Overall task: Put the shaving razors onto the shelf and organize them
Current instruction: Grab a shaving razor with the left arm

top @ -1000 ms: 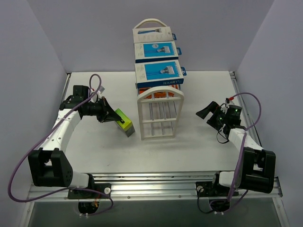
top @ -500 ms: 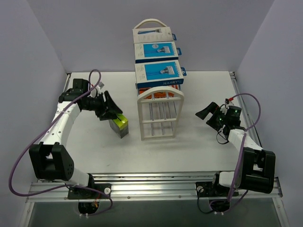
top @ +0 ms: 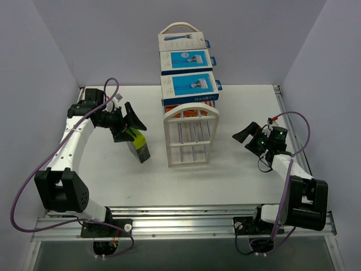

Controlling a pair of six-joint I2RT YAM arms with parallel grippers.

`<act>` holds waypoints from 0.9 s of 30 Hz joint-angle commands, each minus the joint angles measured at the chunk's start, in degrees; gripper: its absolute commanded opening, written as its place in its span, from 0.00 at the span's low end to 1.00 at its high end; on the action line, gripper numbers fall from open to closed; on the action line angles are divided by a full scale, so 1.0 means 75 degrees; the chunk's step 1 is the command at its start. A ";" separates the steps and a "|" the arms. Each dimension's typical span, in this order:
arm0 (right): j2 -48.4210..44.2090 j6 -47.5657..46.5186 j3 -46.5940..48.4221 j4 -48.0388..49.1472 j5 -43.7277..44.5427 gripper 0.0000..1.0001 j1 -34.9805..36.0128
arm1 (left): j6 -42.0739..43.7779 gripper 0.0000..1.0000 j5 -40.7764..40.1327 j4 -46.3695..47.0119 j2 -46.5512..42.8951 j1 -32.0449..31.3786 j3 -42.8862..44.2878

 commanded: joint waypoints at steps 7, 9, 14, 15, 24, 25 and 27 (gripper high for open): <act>-0.0133 -0.0006 -0.0076 0.0273 -0.0208 1.00 -0.0059 | 0.0203 0.94 -0.1061 -0.0950 0.0025 0.0160 0.0854; -0.0168 -0.0006 -0.0099 0.0297 -0.0208 1.00 -0.0059 | 0.0120 0.94 -0.1024 -0.0716 -0.0092 0.0172 0.0923; -0.0168 0.0029 -0.0134 0.0355 -0.0219 1.00 -0.0059 | -0.0232 0.94 -0.0989 -0.0328 -0.0221 0.0184 0.1251; -0.0180 0.0030 -0.0134 0.0379 -0.0231 1.00 -0.0059 | -0.0255 0.94 -0.1047 -0.0317 -0.0221 0.0184 0.1298; -0.0098 0.0053 -0.0146 0.0344 -0.0219 1.00 -0.0059 | -0.0162 0.94 -0.3107 -0.1358 -0.0327 0.0184 0.1767; -0.0086 0.0053 -0.0146 0.0332 -0.0208 1.00 -0.0059 | -0.0162 0.94 -0.3470 -0.1441 -0.0315 0.0184 0.1825; -0.0086 0.0041 -0.0146 0.0321 -0.0184 1.00 -0.0059 | -0.0301 0.94 -0.3649 -0.1536 -0.0315 0.0172 0.1803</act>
